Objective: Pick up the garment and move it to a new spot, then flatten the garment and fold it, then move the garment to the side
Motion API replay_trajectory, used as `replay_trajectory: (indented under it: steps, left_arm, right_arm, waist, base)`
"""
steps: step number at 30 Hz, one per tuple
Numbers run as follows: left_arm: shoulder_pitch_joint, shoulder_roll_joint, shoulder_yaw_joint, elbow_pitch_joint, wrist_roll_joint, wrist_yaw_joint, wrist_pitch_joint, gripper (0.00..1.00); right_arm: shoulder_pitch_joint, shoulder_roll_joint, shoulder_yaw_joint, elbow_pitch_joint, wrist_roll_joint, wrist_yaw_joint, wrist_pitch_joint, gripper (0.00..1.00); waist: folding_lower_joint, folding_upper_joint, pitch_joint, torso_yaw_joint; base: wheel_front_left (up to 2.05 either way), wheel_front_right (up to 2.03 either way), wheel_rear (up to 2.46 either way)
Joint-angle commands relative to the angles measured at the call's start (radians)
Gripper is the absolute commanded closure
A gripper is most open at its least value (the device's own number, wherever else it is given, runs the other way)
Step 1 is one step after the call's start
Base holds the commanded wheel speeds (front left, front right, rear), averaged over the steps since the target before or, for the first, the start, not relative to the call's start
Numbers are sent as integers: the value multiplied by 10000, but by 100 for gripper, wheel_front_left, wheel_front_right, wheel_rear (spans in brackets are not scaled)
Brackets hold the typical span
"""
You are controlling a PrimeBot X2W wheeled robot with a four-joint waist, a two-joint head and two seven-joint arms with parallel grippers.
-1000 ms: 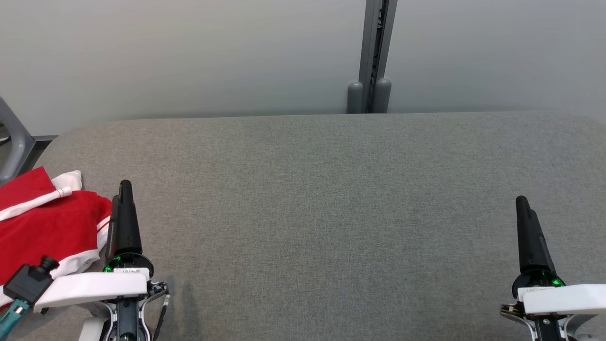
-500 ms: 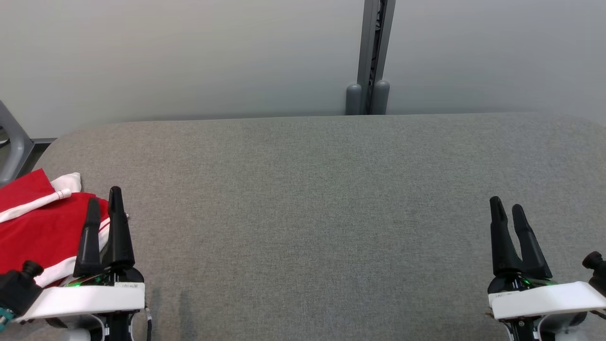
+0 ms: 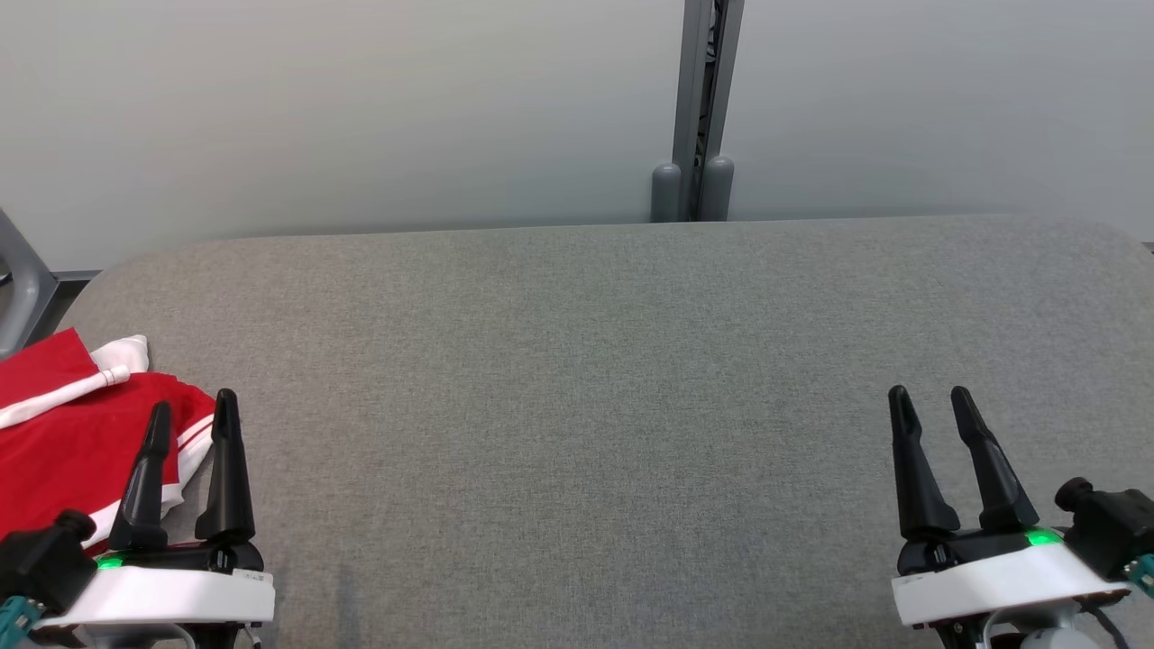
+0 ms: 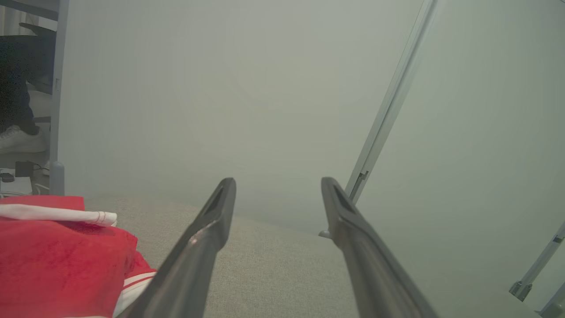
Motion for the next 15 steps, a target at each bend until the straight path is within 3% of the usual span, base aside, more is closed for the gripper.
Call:
replay_trajectory:
  steps: [1, 15]
  left_arm:
    - [129, 30, 86, -29, 416, -19, -61, 0]
    - [414, 25, 278, 53, 2582, -20, -125, 0]
  right_arm:
    - [-74, -109, 77, 94, -370, 47, -133, 0]
    - [-146, -129, 260, 754, -2598, 40, -497, 0]
  waist:
    - [0, -1, -11, -3]
    - [0, -1, -104, -47]
  base:
    - [0, 0, 0]
    - [0, 0, 0]
